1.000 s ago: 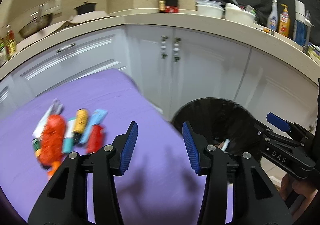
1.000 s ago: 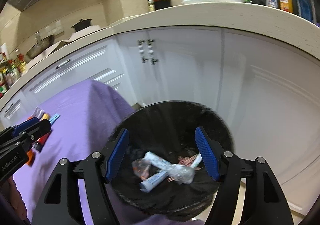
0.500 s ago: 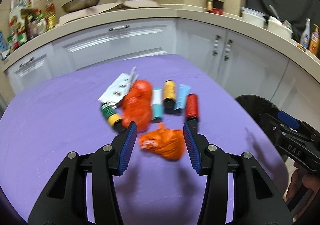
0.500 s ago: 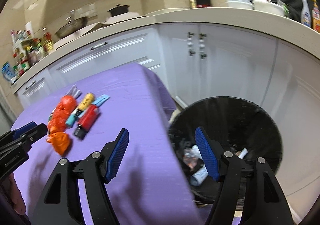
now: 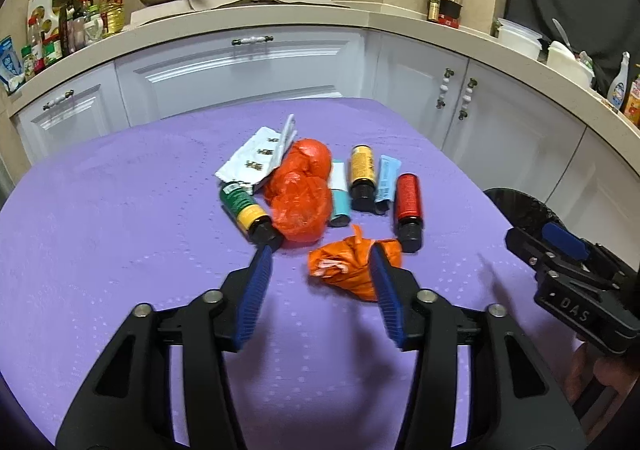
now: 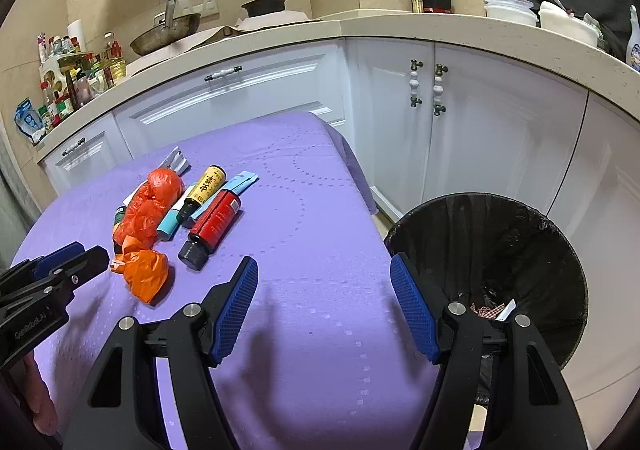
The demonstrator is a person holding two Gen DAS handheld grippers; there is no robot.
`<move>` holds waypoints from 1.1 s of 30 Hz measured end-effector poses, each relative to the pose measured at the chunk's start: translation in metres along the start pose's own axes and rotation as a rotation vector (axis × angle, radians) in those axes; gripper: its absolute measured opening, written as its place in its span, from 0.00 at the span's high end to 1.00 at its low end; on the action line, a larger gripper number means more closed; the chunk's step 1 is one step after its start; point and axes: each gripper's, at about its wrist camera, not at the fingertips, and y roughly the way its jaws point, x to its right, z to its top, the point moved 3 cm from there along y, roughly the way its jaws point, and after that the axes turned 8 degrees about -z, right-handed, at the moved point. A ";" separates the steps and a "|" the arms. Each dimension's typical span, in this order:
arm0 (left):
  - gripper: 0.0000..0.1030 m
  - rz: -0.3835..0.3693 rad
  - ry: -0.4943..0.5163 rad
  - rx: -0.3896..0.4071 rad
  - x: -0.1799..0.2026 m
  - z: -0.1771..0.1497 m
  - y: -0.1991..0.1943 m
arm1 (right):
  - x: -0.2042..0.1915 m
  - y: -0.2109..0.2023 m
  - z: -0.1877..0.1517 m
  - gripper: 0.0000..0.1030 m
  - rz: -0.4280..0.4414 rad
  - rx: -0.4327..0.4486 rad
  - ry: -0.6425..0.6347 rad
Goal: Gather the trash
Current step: 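Grasp the orange plastic bag with the left tool while the right tool grasps the red bottle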
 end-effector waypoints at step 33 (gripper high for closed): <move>0.54 0.086 -0.032 0.005 -0.057 -0.010 -0.017 | -0.076 0.015 0.012 0.35 0.074 -0.028 -0.110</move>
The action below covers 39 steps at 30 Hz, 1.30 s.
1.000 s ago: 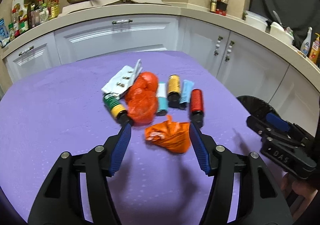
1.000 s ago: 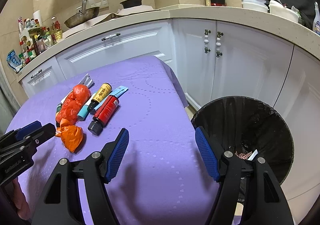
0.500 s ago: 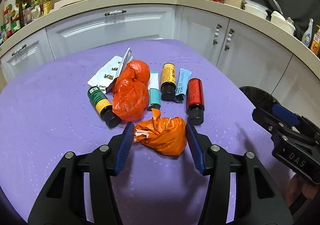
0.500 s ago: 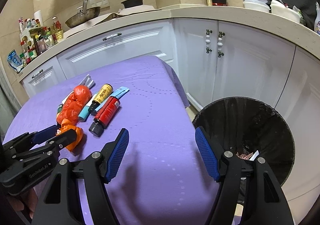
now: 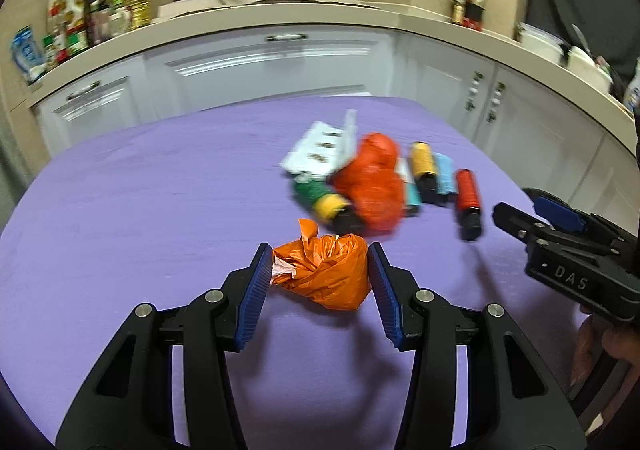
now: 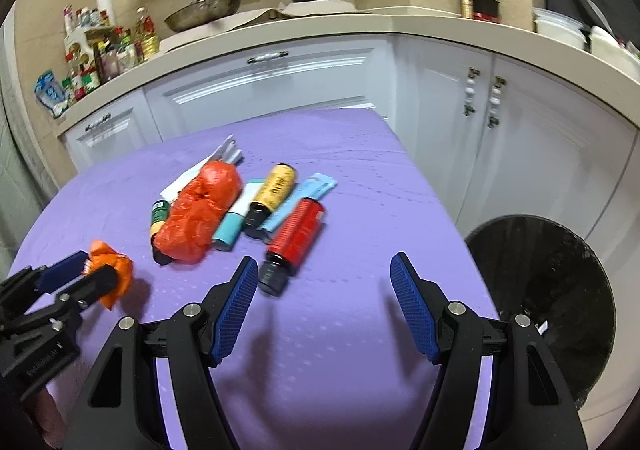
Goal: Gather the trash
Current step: 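Grasp the orange plastic bag with the left tool while the right tool grasps the red bottle, then carry the orange bag and red bottle over the bin and open both tools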
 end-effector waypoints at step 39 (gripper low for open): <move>0.54 0.025 -0.054 0.047 -0.042 0.004 -0.023 | 0.020 -0.012 0.000 0.76 -0.042 -0.025 0.009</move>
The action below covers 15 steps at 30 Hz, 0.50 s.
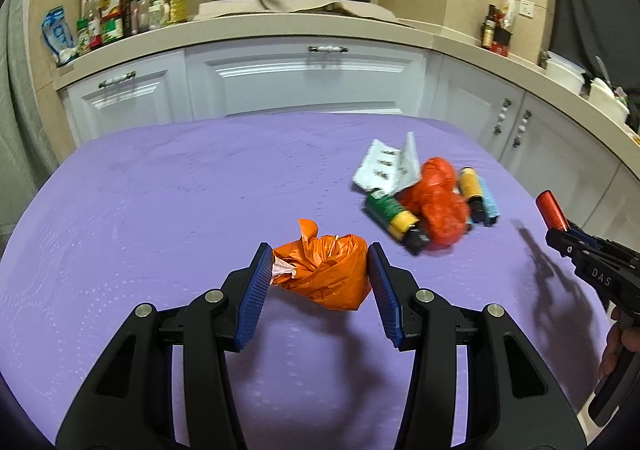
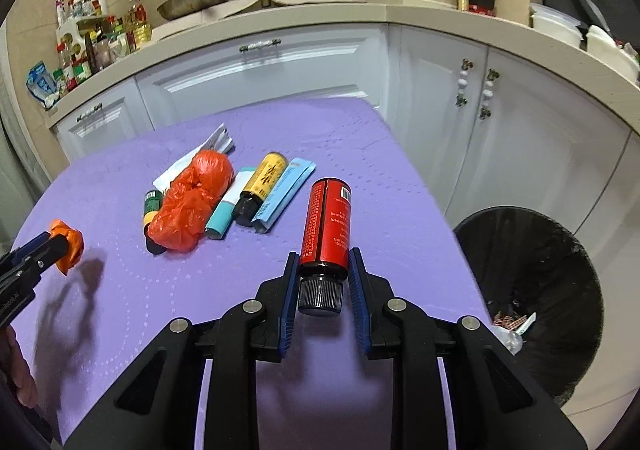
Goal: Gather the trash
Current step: 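Carry the orange bag and red bottle over the bin and open both tools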
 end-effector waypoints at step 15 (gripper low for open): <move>0.54 -0.181 0.132 0.016 0.106 0.009 0.001 | 0.083 -0.037 -0.012 0.76 -0.123 0.066 0.109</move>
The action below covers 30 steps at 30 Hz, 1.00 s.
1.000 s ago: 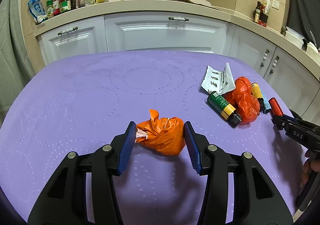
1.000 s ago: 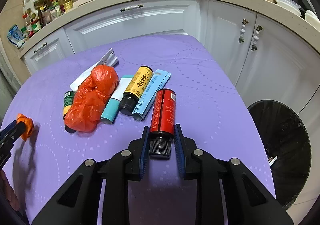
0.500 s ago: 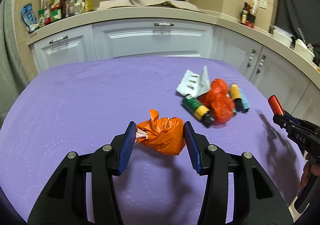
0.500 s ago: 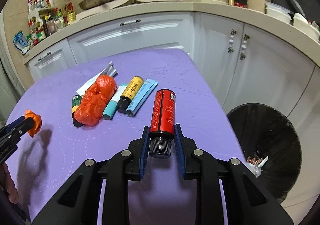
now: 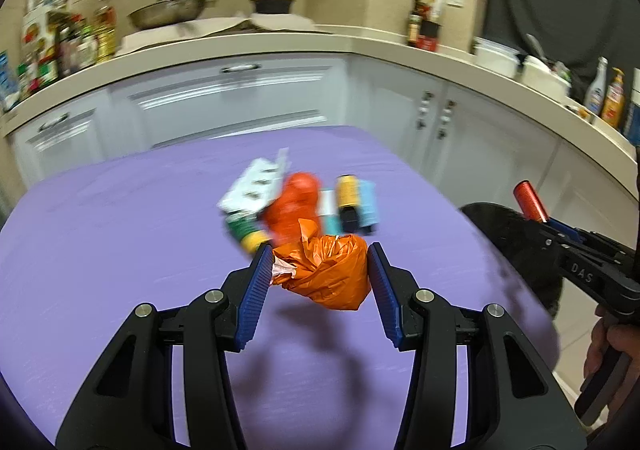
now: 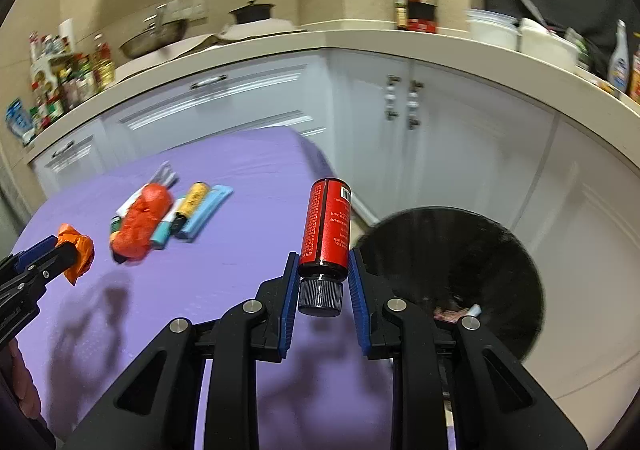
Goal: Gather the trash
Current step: 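Carry the orange bag and red bottle over the bin and open both tools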
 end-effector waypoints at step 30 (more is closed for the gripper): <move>0.54 -0.225 0.270 -0.026 0.200 0.030 0.099 | 0.140 0.025 -0.007 0.76 -0.133 0.000 0.179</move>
